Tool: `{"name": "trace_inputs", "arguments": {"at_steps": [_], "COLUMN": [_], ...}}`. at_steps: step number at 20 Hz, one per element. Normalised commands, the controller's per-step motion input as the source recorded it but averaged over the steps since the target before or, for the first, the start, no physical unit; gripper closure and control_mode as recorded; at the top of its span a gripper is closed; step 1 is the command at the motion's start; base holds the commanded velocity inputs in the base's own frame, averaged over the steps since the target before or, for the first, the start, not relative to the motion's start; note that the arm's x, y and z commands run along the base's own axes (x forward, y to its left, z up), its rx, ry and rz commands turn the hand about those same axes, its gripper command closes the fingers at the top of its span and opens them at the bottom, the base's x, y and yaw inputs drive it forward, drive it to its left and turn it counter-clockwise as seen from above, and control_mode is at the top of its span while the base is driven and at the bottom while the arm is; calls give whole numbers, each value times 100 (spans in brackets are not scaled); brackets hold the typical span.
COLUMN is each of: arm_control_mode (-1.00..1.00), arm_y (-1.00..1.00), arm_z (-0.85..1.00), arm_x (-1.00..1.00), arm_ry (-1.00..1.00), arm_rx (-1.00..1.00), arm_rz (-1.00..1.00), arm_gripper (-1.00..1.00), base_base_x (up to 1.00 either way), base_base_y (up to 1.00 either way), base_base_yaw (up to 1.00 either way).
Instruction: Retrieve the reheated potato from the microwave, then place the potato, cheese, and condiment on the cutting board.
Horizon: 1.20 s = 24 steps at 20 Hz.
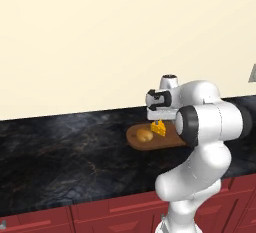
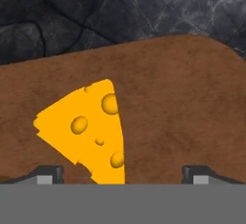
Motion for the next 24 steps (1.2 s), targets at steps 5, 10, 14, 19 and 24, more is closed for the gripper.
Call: {"name": "trace_inputs", "arguments": {"at_steps": [5, 10, 14, 19, 24], "arm_control_mode": [-100, -100, -100, -100, -100], "arm_y": [-37, -26, -25, -30, -33], "arm_z": [9, 17, 20, 13, 9], "arm_x": [-66, -72, -66, -65, -57], "arm_ry": [-2, -8, -6, -4, 0], "arm_rx": [0, 0, 0, 0, 0], "arm_rz": [-13, -2, 7, 11, 4], "arm_gripper": [-100, -100, -100, -100, -100], "base_base_x": [0, 0, 0, 0, 0], "base_base_y": [0, 0, 0, 0, 0], "base_base_yaw": [0, 0, 0, 0, 0]}}
